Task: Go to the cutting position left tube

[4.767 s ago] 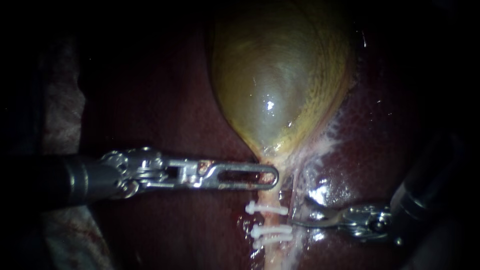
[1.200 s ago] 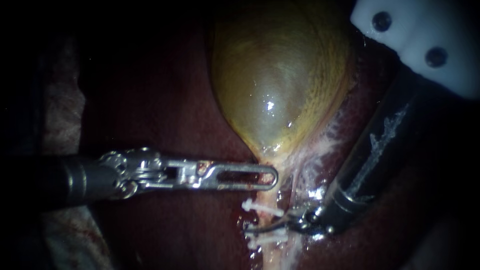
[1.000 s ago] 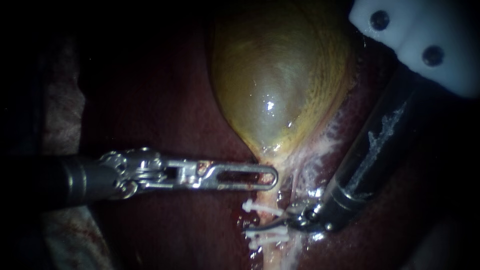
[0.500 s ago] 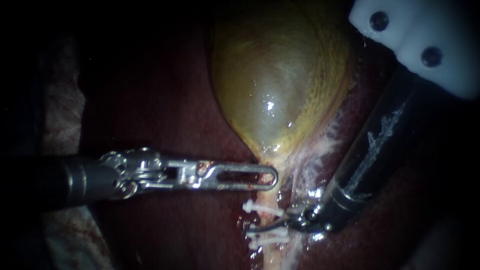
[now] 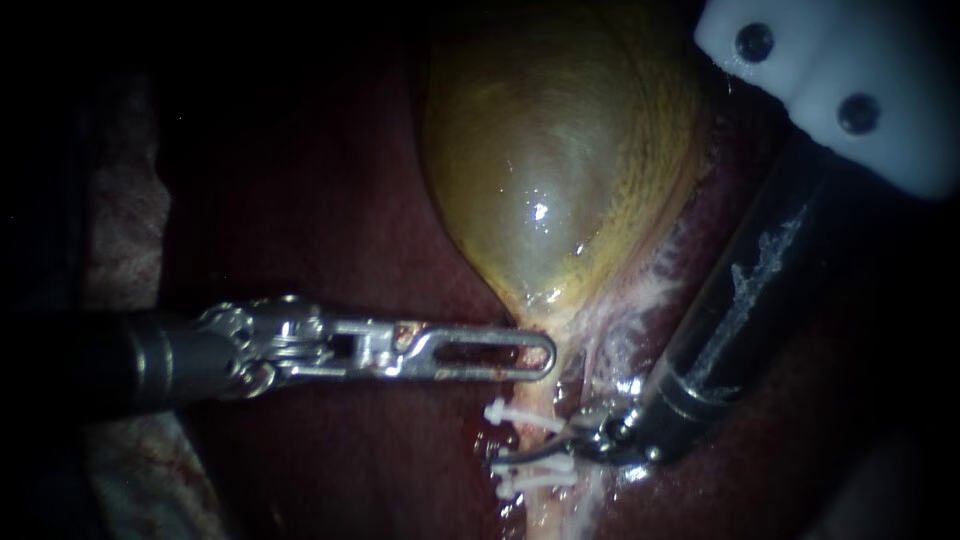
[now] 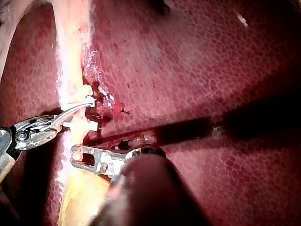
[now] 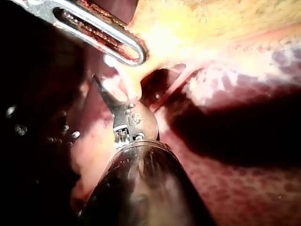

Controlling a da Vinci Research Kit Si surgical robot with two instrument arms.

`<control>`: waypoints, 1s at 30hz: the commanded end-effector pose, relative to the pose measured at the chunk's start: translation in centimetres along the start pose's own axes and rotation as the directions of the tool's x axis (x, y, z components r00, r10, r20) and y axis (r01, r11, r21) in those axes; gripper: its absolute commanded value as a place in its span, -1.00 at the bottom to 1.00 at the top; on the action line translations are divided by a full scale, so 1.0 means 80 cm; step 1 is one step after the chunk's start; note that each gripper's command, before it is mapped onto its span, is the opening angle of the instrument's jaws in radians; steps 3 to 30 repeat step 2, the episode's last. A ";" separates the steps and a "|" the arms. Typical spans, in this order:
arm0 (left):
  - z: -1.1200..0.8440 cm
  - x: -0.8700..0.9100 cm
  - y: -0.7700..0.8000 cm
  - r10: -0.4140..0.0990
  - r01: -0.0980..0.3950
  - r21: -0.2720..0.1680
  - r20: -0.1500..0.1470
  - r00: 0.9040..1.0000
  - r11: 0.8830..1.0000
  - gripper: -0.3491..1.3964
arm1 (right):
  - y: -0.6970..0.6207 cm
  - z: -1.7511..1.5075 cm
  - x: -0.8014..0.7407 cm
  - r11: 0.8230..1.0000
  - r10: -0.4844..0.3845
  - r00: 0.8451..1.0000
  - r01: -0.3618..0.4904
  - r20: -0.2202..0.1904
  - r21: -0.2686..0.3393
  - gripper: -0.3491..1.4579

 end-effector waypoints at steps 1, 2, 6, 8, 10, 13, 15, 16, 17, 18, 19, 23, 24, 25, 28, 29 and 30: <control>0.0000 0.0000 0.0000 0.000 0.000 0.000 0.000 1.000 1.000 -1.00 | 0.0000 0.0000 0.0000 1.000 0.000 1.000 0.000 0.000 0.000 0.41; 0.0000 0.0000 0.0000 0.000 0.000 0.000 0.000 1.000 1.000 -1.00 | 0.0000 0.0000 0.0000 1.000 0.000 1.000 0.000 0.000 0.000 0.41; 0.0000 0.0000 0.0000 0.000 0.000 0.000 0.000 1.000 1.000 -1.00 | 0.0000 0.0000 0.0000 1.000 0.000 1.000 0.000 0.000 0.000 0.41; 0.0000 0.0000 0.0000 0.000 0.000 0.000 0.000 1.000 1.000 -1.00 | 0.0000 0.0000 0.0000 1.000 0.000 1.000 0.000 0.000 0.000 0.41; 0.0000 0.0000 0.0000 0.000 0.000 0.000 0.000 1.000 1.000 -1.00 | 0.0000 0.0000 0.0000 1.000 0.000 1.000 0.000 0.000 0.000 0.41; 0.0000 0.0000 0.0000 0.000 0.000 0.000 0.000 1.000 1.000 -1.00 | 0.0000 0.0000 0.0000 1.000 0.000 1.000 0.000 0.000 0.000 0.41; 0.0000 0.0000 0.0000 0.000 0.000 0.000 0.000 1.000 1.000 -1.00 | 0.0000 0.0000 0.0000 1.000 0.000 1.000 0.000 0.000 0.000 0.41; 0.0000 0.0000 0.0000 0.000 0.000 0.000 0.000 1.000 1.000 -1.00 | 0.0000 0.0000 0.0000 1.000 0.000 1.000 0.000 0.000 0.000 0.41; 0.0000 0.0000 0.0000 0.000 0.000 0.000 0.000 1.000 1.000 -1.00 | 0.0000 0.0000 0.0000 1.000 0.000 1.000 0.000 0.000 0.000 0.41; 0.0000 0.0000 0.0000 0.000 0.000 0.000 0.000 1.000 1.000 -1.00 | 0.0000 0.0000 0.0000 1.000 0.000 1.000 0.000 0.000 0.000 0.41; 0.0000 0.0000 0.0000 0.000 0.000 0.000 0.000 1.000 1.000 -1.00 | 0.0000 0.0000 0.0000 1.000 0.000 1.000 0.000 0.000 0.000 0.41; 0.0000 0.0000 0.0000 0.000 0.000 0.000 0.000 1.000 1.000 -1.00 | 0.0000 0.0000 0.0000 1.000 0.000 1.000 0.000 0.000 0.000 0.41; 0.0000 0.0000 0.0000 0.000 0.000 0.000 0.000 1.000 1.000 -1.00 | 0.0000 0.0000 0.0000 1.000 0.000 1.000 0.000 0.000 0.000 0.41; 0.0000 0.0000 0.0000 0.000 0.000 0.000 0.000 1.000 1.000 -1.00 | 0.0000 0.0000 0.0000 1.000 0.000 1.000 0.000 0.000 0.000 0.41; 0.0000 0.0000 0.0000 0.000 0.000 0.000 0.000 1.000 1.000 -1.00 | 0.0000 0.0000 0.0000 1.000 0.000 1.000 0.000 0.000 0.000 0.41; 0.0000 0.0000 0.0000 0.000 0.000 0.000 0.000 1.000 1.000 -1.00 | 0.0000 0.0000 0.0000 1.000 0.000 1.000 0.000 0.000 0.000 0.41; 0.0000 0.0000 0.0000 0.000 0.000 0.000 0.000 1.000 1.000 -1.00 | 0.0000 0.0000 0.0000 1.000 0.000 1.000 0.000 0.000 0.000 0.41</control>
